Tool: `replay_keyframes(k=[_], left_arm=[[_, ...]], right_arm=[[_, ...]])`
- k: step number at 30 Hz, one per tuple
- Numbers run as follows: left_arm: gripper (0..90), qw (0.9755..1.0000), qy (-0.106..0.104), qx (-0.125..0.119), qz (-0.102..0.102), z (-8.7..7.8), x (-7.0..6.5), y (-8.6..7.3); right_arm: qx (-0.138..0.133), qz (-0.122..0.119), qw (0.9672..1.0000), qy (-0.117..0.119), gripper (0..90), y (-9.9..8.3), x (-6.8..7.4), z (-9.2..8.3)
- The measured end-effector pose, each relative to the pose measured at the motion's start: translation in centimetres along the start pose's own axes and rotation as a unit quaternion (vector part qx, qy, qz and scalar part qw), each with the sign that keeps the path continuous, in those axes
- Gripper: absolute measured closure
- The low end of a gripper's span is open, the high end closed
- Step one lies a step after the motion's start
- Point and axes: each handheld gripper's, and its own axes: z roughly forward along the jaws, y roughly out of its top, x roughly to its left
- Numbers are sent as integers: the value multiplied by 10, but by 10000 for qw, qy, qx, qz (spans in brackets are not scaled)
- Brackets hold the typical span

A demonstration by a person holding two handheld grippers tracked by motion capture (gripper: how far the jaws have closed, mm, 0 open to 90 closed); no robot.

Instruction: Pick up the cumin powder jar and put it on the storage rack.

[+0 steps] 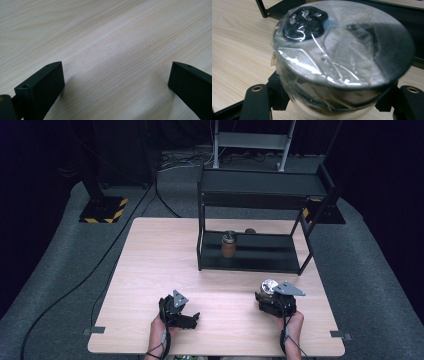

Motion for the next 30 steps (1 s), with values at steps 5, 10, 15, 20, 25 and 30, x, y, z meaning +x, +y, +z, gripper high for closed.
replay_keyframes(k=[5,10,15,20,25,30], left_arm=[[2,10000,-5,5,-2,0,0,0],[2,10000,-9,7,-3,0,1,0],[2,10000,-13,10,-8,0,1,0],[2,10000,-16,17,-11,0,1,1],[2,10000,-18,17,-4,0,1,1],[2,10000,-19,18,-4,0,1,1]], right_arm=[[5,-25,10000,-31,301,3,0,-2],[9,-32,10000,-77,301,6,0,-4],[21,-27,9999,-119,301,8,-2,-5],[10,-29,9999,-169,301,10,-3,-7],[1,-8,9998,-221,300,13,-5,-9],[0,4,9996,-278,301,14,-7,-12]])
